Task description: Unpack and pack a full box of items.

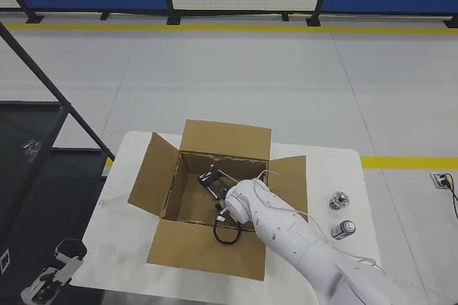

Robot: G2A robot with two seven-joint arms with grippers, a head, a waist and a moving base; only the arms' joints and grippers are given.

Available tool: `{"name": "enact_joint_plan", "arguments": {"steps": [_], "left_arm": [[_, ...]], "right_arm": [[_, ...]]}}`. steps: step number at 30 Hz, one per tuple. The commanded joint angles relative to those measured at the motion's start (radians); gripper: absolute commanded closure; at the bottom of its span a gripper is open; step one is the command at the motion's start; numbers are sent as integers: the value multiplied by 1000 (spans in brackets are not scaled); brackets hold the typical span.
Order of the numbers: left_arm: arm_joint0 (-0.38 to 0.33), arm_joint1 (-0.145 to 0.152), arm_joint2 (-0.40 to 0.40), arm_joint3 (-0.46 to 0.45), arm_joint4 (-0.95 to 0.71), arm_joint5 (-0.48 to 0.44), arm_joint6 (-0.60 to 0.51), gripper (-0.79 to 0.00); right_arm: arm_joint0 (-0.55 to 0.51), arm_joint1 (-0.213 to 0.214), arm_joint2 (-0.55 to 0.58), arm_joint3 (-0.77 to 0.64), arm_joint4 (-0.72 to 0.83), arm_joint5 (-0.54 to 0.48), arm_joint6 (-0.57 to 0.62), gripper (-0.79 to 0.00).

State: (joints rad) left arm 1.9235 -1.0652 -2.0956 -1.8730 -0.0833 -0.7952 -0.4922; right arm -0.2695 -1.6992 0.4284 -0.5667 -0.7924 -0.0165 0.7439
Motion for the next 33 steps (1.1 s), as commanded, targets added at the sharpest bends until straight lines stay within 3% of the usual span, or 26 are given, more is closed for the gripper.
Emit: {"name": "enact_joint_plan", "arguments": {"steps": [1, 7, 11, 15, 16, 18, 19, 26, 31, 33], "left_arm": [[0, 0, 0, 0, 0, 1, -2, -785], [-6, 0, 3, -7, 5, 9, -8, -785], [-14, 0, 13, -16, 14, 21, -13, -785], [-26, 1, 23, -27, 24, 32, -21, -785], [-29, 1, 26, -30, 26, 36, -23, -785], [-34, 1, 29, -34, 30, 40, -25, -785], [-36, 1, 30, -35, 32, 43, -25, -785], [-46, 2, 37, -44, 42, 56, -29, -785], [-47, 1, 36, -45, 46, 58, -25, -785], [-48, 1, 36, -44, 46, 59, -23, -785]], "right_arm": [[5, 0, 12, 5, 5, -13, -2, -314], [14, 29, 78, -34, 32, -82, 3, -345], [-17, 72, 131, -149, 17, -108, 25, -391], [-104, 138, 211, -366, -31, -102, 78, -505], [-136, 158, 238, -435, -48, -101, 100, -597], [-211, 198, 298, -584, -93, -95, 145, -686], [-253, 217, 329, -665, -119, -94, 164, -785], [-564, 313, 560, -1141, -280, -90, 167, -785], [-712, 347, 738, -1322, -340, -58, 104, -785], [-761, 355, 829, -1368, -372, 19, 36, -785]]}}
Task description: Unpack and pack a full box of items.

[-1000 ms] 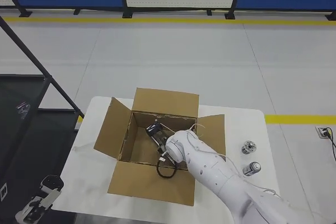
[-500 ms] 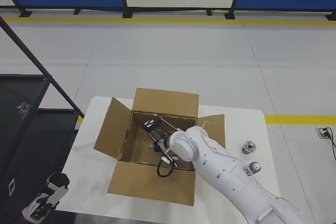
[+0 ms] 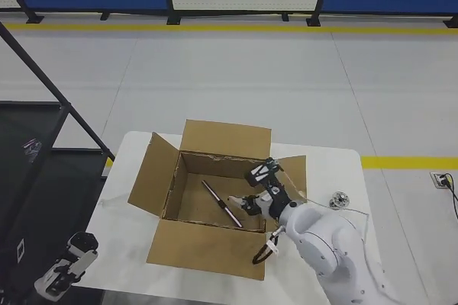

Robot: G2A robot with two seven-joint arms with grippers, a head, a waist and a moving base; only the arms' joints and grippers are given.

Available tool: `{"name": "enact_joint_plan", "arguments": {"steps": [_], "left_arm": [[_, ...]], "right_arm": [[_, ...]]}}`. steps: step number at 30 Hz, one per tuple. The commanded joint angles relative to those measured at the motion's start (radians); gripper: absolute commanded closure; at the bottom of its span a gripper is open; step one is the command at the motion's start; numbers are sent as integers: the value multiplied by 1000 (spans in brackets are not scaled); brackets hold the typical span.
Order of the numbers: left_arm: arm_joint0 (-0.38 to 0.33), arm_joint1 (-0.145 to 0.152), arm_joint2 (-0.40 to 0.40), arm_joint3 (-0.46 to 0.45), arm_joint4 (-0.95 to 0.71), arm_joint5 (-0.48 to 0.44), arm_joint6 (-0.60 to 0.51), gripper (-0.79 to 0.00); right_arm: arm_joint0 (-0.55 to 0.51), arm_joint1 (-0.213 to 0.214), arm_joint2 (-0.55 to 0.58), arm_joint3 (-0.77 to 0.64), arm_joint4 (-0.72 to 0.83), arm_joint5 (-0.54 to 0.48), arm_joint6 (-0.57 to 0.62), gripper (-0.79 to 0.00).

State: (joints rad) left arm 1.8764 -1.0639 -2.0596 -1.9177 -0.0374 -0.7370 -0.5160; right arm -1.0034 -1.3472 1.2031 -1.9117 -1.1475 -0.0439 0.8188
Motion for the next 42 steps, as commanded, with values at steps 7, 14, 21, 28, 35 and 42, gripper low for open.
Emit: {"name": "enact_joint_plan", "arguments": {"steps": [7, 14, 21, 28, 35, 42], "left_arm": [[-16, 1, 14, 11, 10, 13, -7, -785], [-48, 4, 36, 10, 23, 40, -24, -785], [-78, 8, 53, 5, 39, 67, -40, -785], [-103, 11, 70, 3, 50, 85, -53, -785], [-111, 12, 76, 10, 50, 84, -54, -785], [-101, 13, 63, 20, 45, 75, -45, -785]], "right_arm": [[-140, 25, 329, -39, 29, 154, -90, -785], [-210, 45, 497, 74, 115, 81, -24, -785], [-248, 68, 594, 152, 179, -14, 134, -785], [-261, 89, 620, 182, 211, -109, 255, -785], [-215, 98, 557, 247, 144, -75, 292, -785], [-173, 107, 521, 303, 124, -66, 319, -200]]}}
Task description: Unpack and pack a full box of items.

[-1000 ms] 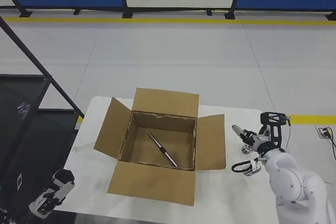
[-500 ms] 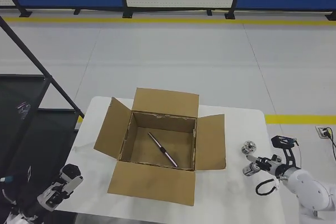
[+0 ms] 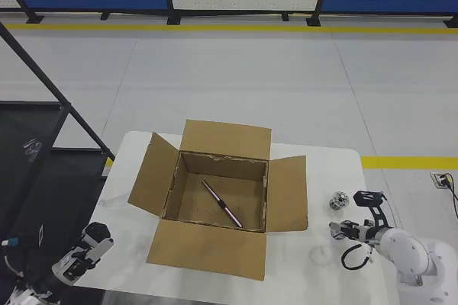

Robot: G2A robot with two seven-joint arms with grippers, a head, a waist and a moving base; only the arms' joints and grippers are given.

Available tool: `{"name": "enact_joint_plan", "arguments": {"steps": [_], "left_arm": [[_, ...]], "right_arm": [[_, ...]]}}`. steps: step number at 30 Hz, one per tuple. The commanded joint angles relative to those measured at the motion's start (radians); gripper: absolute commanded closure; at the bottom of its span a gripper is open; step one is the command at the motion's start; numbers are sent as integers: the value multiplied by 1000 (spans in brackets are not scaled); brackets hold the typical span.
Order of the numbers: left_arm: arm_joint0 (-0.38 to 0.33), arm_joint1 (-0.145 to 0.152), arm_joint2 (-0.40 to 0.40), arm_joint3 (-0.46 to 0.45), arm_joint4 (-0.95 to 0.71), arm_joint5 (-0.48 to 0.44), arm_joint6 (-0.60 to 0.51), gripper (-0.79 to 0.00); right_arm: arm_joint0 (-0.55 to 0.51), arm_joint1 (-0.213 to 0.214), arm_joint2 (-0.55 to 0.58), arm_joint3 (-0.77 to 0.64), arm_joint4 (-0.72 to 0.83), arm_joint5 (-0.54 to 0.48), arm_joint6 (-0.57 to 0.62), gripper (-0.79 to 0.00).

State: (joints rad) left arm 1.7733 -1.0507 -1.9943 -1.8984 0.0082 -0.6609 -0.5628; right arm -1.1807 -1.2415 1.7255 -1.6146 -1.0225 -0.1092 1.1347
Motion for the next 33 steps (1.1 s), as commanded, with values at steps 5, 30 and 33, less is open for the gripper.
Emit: {"name": "enact_joint_plan", "arguments": {"steps": [5, 30, 33], "left_arm": [[9, 0, -9, -1, -1, -2, 7, -785], [47, 0, -33, -4, -15, -27, 32, -785], [69, -2, -51, -4, -21, -35, 52, -785]], "right_arm": [[17, 8, -11, 19, -2, -2, 13, 0], [49, -11, -268, -426, 85, 106, -452, 0], [138, -20, -399, -364, 81, 74, -393, 0]]}}
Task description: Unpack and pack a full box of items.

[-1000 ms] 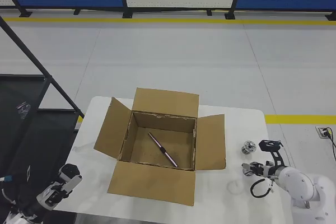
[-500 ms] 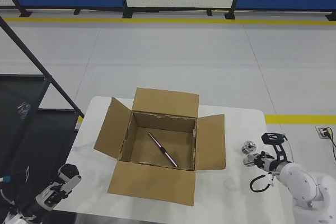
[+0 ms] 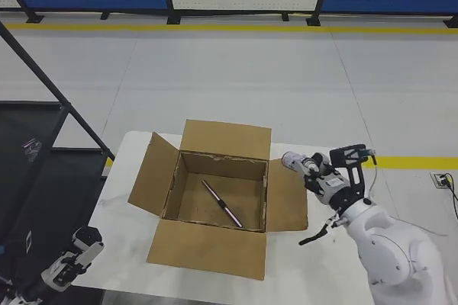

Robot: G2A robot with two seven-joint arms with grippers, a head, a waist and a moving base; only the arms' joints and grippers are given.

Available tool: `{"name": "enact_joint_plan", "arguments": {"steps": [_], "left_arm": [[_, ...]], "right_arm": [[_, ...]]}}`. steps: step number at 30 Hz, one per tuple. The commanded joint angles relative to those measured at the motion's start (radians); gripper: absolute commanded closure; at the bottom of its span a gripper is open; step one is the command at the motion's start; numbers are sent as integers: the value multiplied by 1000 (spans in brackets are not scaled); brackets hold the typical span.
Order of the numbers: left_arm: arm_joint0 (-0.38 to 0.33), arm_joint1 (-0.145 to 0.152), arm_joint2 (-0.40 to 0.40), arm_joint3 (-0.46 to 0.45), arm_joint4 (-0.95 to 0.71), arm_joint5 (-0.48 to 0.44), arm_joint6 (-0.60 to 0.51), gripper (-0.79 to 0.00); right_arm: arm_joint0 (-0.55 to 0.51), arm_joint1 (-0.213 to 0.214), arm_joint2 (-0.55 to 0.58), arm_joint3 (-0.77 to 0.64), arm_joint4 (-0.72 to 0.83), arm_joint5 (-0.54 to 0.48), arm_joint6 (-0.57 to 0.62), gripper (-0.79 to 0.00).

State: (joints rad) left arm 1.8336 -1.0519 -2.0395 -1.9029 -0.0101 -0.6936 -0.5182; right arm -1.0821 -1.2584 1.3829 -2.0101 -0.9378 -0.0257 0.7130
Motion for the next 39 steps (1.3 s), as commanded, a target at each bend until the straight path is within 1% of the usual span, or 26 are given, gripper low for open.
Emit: {"name": "enact_joint_plan", "arguments": {"steps": [1, 4, 7, 11, 12, 16, 19, 23, 24, 27, 29, 31, 36, 38, 39], "left_arm": [[16, -2, -12, -1, -4, -6, 14, -785], [37, -4, -27, -1, -8, -14, 29, -785], [54, -6, -39, -3, -13, -21, 38, -785], [64, -8, -49, -5, -17, -23, 41, -785], [65, -8, -49, -5, -19, -24, 41, -785], [63, -8, -48, -4, -23, -24, 37, -785], [57, -8, -45, -1, -26, -24, 29, -785], [50, -7, -43, 3, -31, -23, 21, -785], [48, -7, -42, 3, -32, -24, 18, -785], [46, -7, -43, 9, -36, -26, 15, -785], [46, -7, -45, 13, -38, -28, 15, -785], [46, -7, -46, 14, -38, -29, 15, -785], [47, -8, -45, 13, -38, -30, 17, -785], [47, -9, -45, 12, -38, -30, 17, -785], [47, -9, -45, 12, -38, -30, 17, -785]], "right_arm": [[78, -8, -105, 69, -7, -12, 47, 0], [202, -32, -259, 212, -27, 4, 82, 0], [323, -65, -408, 376, -50, 36, 99, 0], [454, -117, -564, 579, -97, 122, 83, 0], [480, -131, -594, 625, -84, 131, 88, 0], [577, -181, -670, 803, -44, 148, 102, 0], [626, -215, -713, 910, -23, 160, 97, 0], [668, -256, -757, 1017, -19, 191, 67, 0], [675, -266, -764, 1035, -12, 193, 62, -28], [696, -288, -778, 1085, -4, 194, 60, -237], [706, -300, -784, 1110, -3, 195, 61, -342], [714, -310, -786, 1130, -1, 194, 59, -372], [724, -324, -780, 1144, -4, 189, 63, -388], [725, -325, -771, 1140, -8, 183, 71, -456], [725, -324, -768, 1136, -19, 187, 69, -468]]}}
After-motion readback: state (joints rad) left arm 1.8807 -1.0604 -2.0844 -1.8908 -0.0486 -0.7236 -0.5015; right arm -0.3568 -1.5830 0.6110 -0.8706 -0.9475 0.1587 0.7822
